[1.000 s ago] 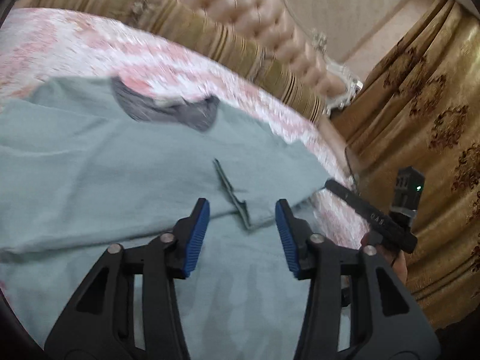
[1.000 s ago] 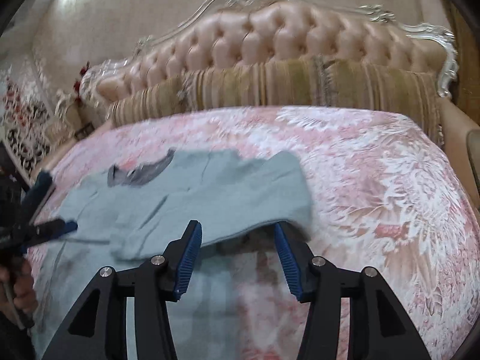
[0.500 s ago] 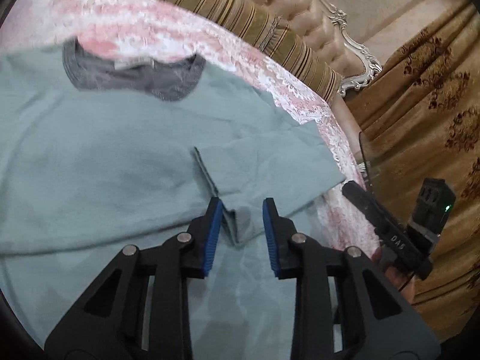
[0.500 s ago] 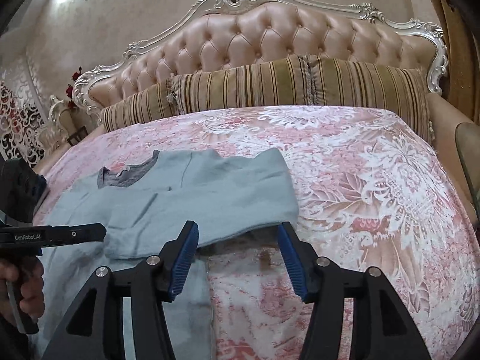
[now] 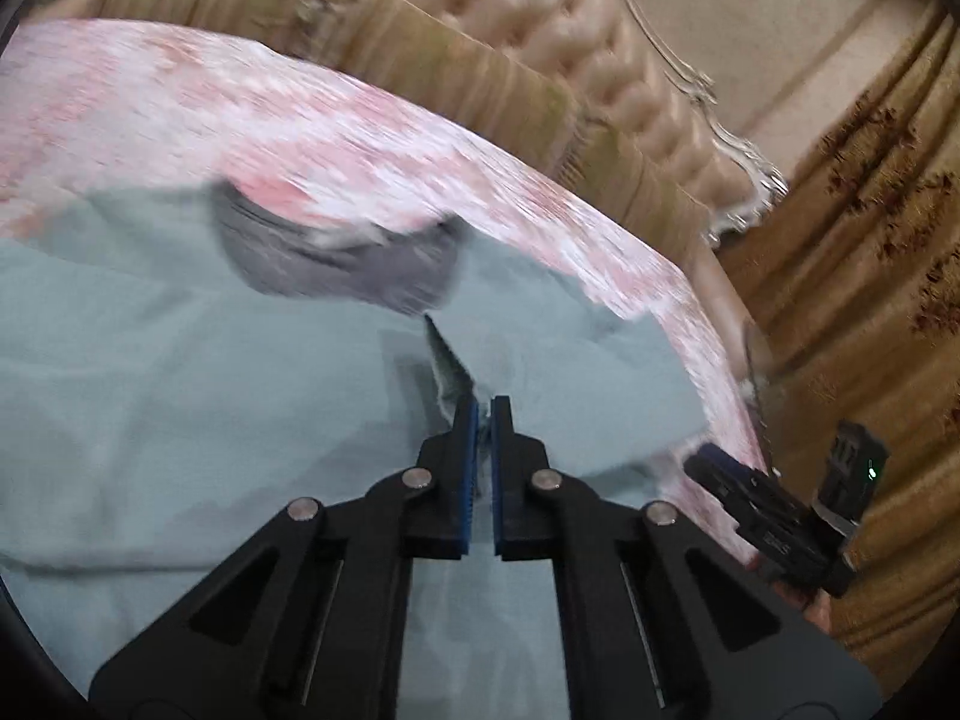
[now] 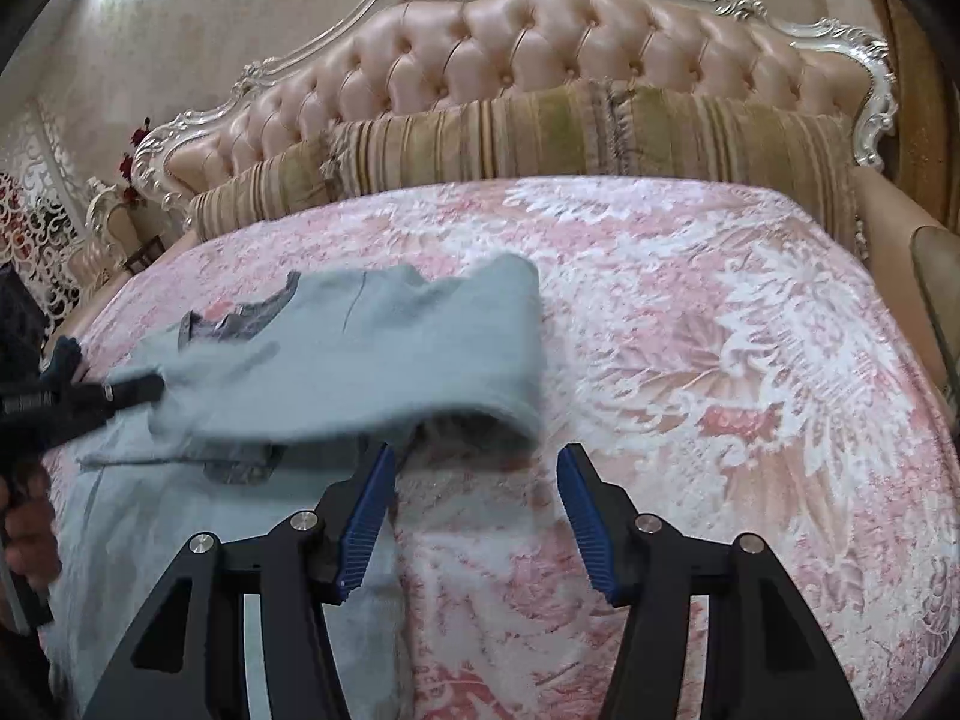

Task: Fold clothes

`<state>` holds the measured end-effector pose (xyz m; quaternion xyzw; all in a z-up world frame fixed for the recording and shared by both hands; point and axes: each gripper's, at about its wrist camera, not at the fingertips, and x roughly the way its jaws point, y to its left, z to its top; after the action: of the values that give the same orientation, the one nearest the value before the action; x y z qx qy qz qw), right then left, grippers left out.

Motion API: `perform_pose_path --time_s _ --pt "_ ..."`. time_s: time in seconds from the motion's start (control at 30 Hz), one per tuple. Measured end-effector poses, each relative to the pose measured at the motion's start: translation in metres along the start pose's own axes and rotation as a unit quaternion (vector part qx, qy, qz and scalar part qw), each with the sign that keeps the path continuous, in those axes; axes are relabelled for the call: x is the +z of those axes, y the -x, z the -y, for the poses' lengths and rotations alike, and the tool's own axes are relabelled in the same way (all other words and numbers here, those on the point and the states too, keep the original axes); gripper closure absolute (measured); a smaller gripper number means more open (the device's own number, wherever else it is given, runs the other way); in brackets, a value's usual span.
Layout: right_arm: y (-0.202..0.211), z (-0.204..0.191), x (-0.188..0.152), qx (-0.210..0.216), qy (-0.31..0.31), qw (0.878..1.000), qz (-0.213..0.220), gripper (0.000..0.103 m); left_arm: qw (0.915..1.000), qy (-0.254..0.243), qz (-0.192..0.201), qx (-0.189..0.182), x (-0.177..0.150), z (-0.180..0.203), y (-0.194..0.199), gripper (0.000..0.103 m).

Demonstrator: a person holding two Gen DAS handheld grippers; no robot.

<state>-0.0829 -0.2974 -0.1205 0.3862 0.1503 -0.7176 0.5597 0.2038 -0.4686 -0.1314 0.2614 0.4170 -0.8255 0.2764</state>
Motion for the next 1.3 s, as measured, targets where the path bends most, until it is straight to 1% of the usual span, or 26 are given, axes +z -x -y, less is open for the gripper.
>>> perform_pose_path --time_s 0.07,0.1,0.13,0.2,0.23,0.27,0.3,0.33,0.4,0.43,0.47,0.53,0.63,0.67,0.7,0.77,0.8,0.83,0.87,0.93,1.03,1.13,1.23,1.3 --pt "-0.003 -0.002 -0.001 0.007 0.002 1.000 -0.007 0.046 0.9999 0.002 -0.016 0.003 -0.001 -0.010 -0.005 0.098" --pt "-0.003 -0.002 -0.002 0.005 0.004 1.000 -0.008 0.046 0.9998 0.004 -0.016 0.011 -0.003 -0.014 -0.008 0.098" --pt "-0.004 -0.003 -0.002 0.002 0.006 1.000 -0.008 0.046 0.9996 0.006 -0.017 0.020 -0.005 -0.018 -0.011 0.094" --pt "-0.005 -0.003 -0.002 -0.003 0.010 1.000 -0.009 0.046 0.9998 0.004 -0.014 0.015 -0.010 -0.019 -0.010 0.082" --pt "-0.005 -0.004 -0.003 -0.006 0.012 1.000 -0.010 0.046 0.9999 0.004 -0.010 0.009 -0.011 -0.018 -0.008 0.070" --pt "-0.005 -0.003 -0.003 -0.008 0.012 1.000 -0.011 0.046 1.0000 0.007 -0.006 0.001 -0.012 -0.020 -0.003 0.064" --pt "-0.006 -0.002 -0.002 -0.010 0.011 1.000 -0.012 0.046 0.9999 0.011 -0.002 -0.006 -0.013 -0.022 0.001 0.064" --pt "-0.006 -0.001 -0.002 -0.011 0.010 1.000 -0.012 0.046 0.9995 0.021 -0.006 -0.021 -0.012 -0.026 0.002 0.064" --pt "-0.005 0.000 -0.002 -0.010 0.007 1.000 -0.010 0.046 0.9990 0.033 -0.009 -0.029 -0.007 -0.028 -0.001 0.064" --pt "-0.005 0.000 -0.002 -0.010 0.006 1.000 -0.010 0.046 0.9992 0.034 -0.008 -0.022 -0.007 -0.029 -0.001 0.064" --pt "-0.005 -0.001 -0.002 -0.009 0.007 1.000 -0.010 0.046 0.9992 0.034 -0.008 -0.022 -0.007 -0.027 -0.004 0.067" --pt "-0.005 -0.001 -0.003 -0.009 0.007 1.000 -0.011 0.046 0.9990 0.030 -0.016 -0.030 -0.008 -0.019 -0.010 0.068" --pt "-0.005 -0.001 -0.002 -0.008 0.007 1.000 -0.010 0.046 0.9988 0.026 -0.038 -0.017 -0.013 -0.013 -0.023 0.068" --pt "-0.005 -0.001 -0.002 -0.009 0.006 1.000 -0.010 0.046 0.9987 0.030 -0.040 -0.011 -0.014 -0.012 -0.025 0.069" --pt "-0.004 0.000 -0.002 -0.010 0.005 1.000 -0.009 0.046 0.9988 0.033 -0.034 -0.010 -0.015 -0.011 -0.025 0.069" --pt "-0.004 0.001 -0.002 -0.011 0.003 1.000 -0.009 0.046 0.9989 0.031 -0.033 -0.008 -0.014 -0.010 -0.027 0.069" --pt "-0.004 0.001 -0.002 -0.012 0.003 1.000 -0.009 0.046 0.9990 0.023 -0.038 -0.003 -0.013 -0.007 -0.028 0.073" --pt "-0.004 0.001 -0.002 -0.013 0.003 1.000 -0.009 0.045 0.9990 0.015 -0.043 0.002 -0.012 -0.005 -0.030 0.097" --pt "-0.004 0.001 -0.002 -0.012 0.003 1.000 -0.009 0.045 0.9988 0.008 -0.047 0.007 -0.011 -0.003 -0.031 0.097" --pt "-0.005 0.001 -0.003 -0.012 0.004 1.000 -0.010 0.045 0.9992 -0.001 -0.041 -0.002 -0.006 0.003 -0.027 0.097" --pt "-0.006 0.003 -0.003 -0.012 0.000 1.000 -0.010 0.045 0.9995 0.005 -0.017 -0.027 0.006 0.011 -0.011 0.097" --pt "-0.007 0.001 -0.003 -0.008 -0.001 1.000 -0.006 0.045 0.9994 -0.002 0.005 -0.034 0.024 0.023 0.004 0.097" --pt "-0.012 -0.001 -0.004 -0.001 0.001 1.000 -0.009 0.045 0.9990 -0.013 0.018 -0.038 0.038 0.038 0.015 0.097" --pt "-0.014 -0.004 -0.002 0.001 0.000 1.000 -0.003 0.045 0.9987 -0.017 0.026 -0.041 0.047 0.045 0.020 0.097"
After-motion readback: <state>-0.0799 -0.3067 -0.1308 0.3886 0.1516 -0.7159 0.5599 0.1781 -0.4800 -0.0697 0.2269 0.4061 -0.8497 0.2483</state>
